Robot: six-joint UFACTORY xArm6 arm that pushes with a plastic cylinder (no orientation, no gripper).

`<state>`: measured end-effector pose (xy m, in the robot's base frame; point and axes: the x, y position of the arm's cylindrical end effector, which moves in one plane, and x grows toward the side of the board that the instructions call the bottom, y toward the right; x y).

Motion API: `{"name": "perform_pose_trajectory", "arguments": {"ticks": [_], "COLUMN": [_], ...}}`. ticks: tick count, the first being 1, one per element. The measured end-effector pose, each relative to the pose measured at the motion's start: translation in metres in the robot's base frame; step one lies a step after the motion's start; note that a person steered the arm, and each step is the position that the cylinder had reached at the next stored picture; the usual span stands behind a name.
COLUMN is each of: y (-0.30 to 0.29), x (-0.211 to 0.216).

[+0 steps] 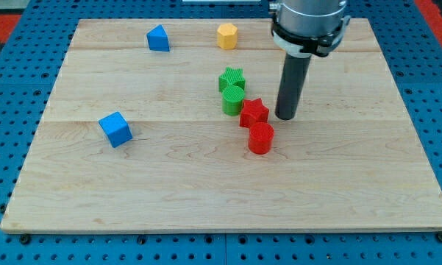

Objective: Slide red circle below red star

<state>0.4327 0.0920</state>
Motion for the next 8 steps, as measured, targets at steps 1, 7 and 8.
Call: {"name": "perform_pose_trajectory", "arguments": {"ticks": [1, 7, 8], "y": [-0.016, 0.044, 0.015], "x": [0.005, 0.071, 0.083]}}
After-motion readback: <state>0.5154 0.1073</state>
